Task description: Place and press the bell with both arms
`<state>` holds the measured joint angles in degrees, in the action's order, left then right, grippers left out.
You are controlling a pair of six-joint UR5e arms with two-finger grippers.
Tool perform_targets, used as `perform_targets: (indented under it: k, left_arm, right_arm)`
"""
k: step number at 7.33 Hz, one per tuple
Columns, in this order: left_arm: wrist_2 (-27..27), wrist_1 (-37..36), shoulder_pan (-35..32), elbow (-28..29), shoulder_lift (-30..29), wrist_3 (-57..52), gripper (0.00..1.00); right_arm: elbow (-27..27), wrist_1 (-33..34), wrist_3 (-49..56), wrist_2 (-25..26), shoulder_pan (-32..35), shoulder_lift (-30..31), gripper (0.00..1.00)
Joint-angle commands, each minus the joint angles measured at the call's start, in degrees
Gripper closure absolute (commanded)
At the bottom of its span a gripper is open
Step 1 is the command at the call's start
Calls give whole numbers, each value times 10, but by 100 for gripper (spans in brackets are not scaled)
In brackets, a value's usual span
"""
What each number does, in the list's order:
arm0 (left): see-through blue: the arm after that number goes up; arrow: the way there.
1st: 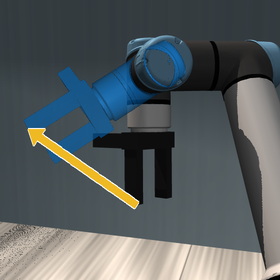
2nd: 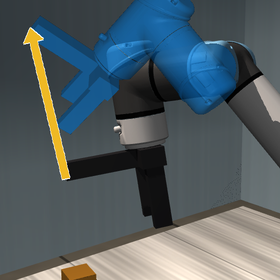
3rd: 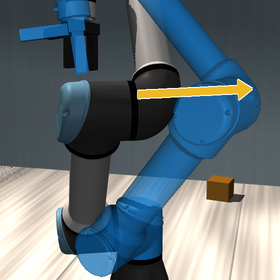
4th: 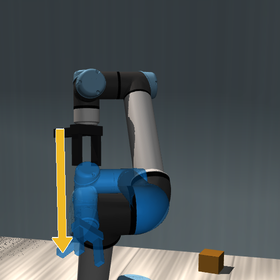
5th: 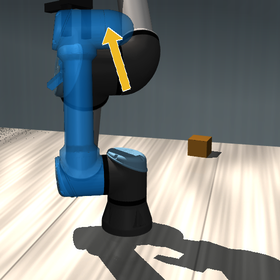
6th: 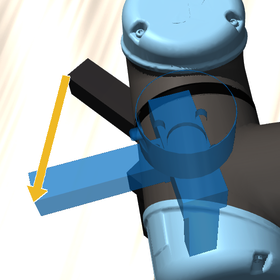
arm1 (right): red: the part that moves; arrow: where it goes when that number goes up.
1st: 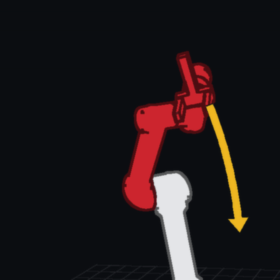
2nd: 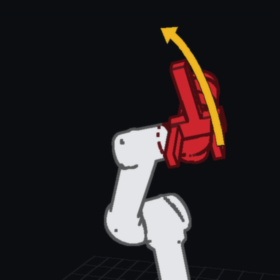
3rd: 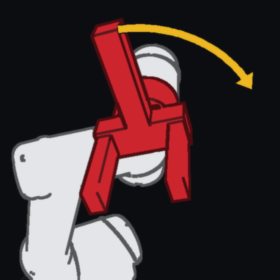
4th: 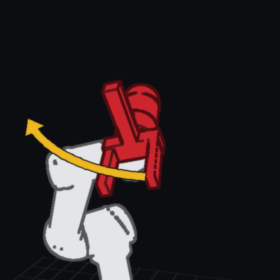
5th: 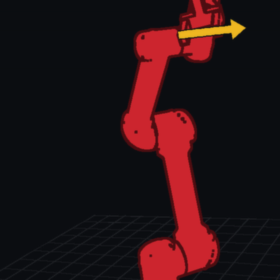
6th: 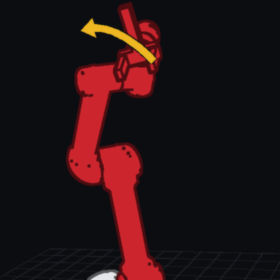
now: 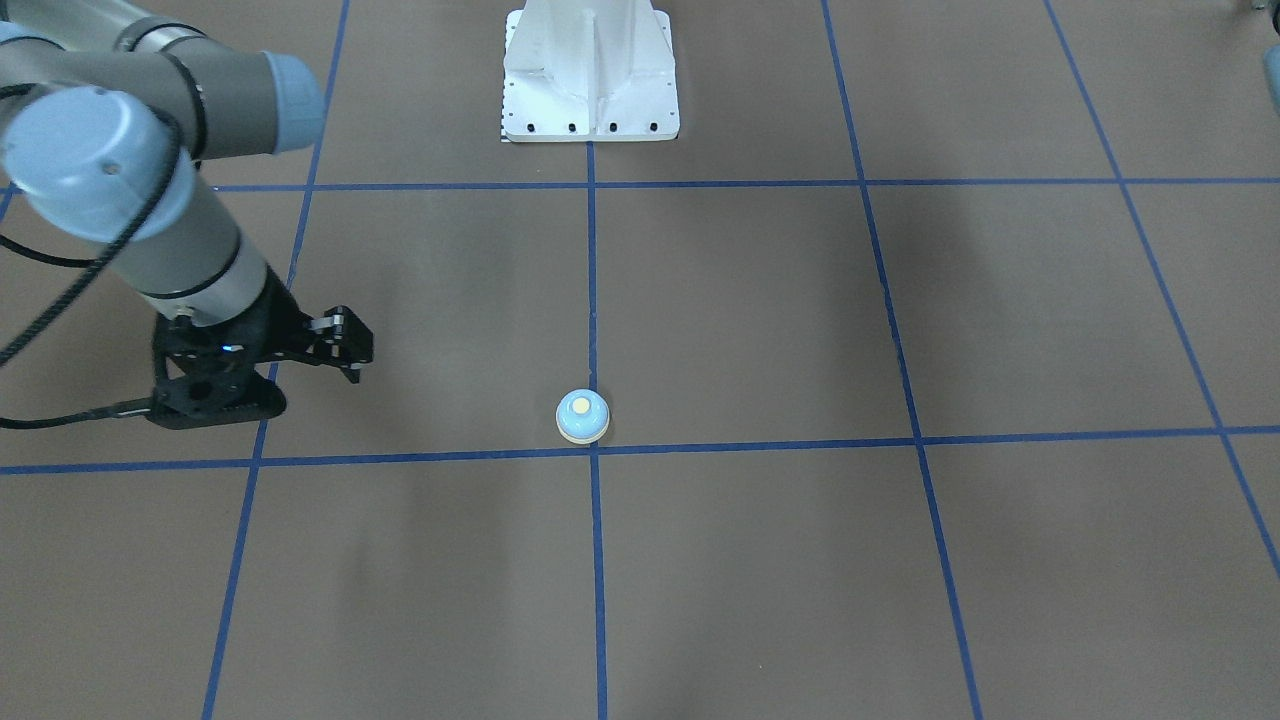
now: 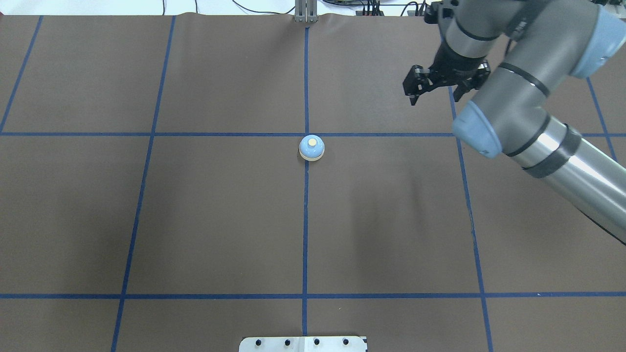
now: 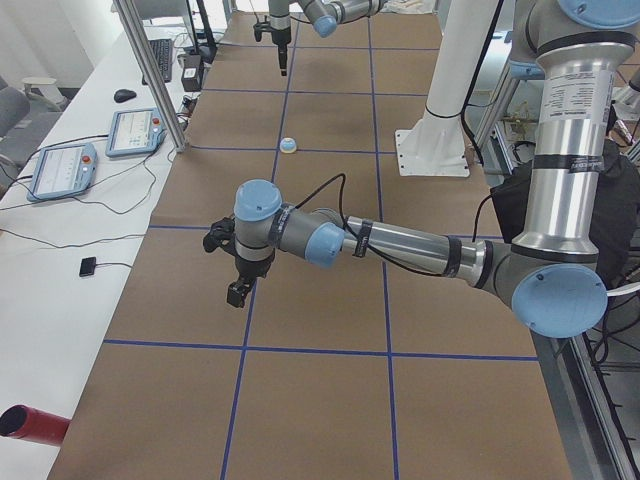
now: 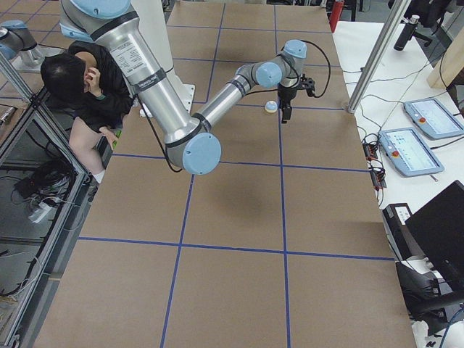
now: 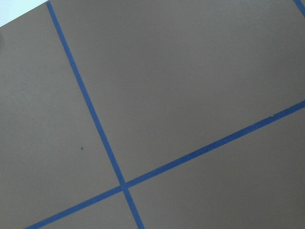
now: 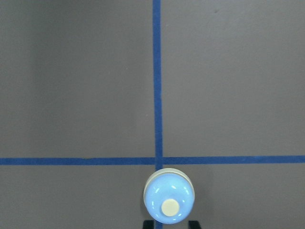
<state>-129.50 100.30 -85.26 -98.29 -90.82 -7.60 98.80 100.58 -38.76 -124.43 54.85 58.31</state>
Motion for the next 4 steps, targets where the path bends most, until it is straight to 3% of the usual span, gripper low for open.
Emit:
perform_targets:
  k: [1, 4]
  left_arm:
    - [-7, -7, -44, -2, 47, -33, 0]
    - [-7, -4, -68, -10, 102, -37, 0]
  right_arm:
    - [56, -2, 79, -19, 37, 99, 0]
    - [79, -15, 226, -98, 136, 214, 0]
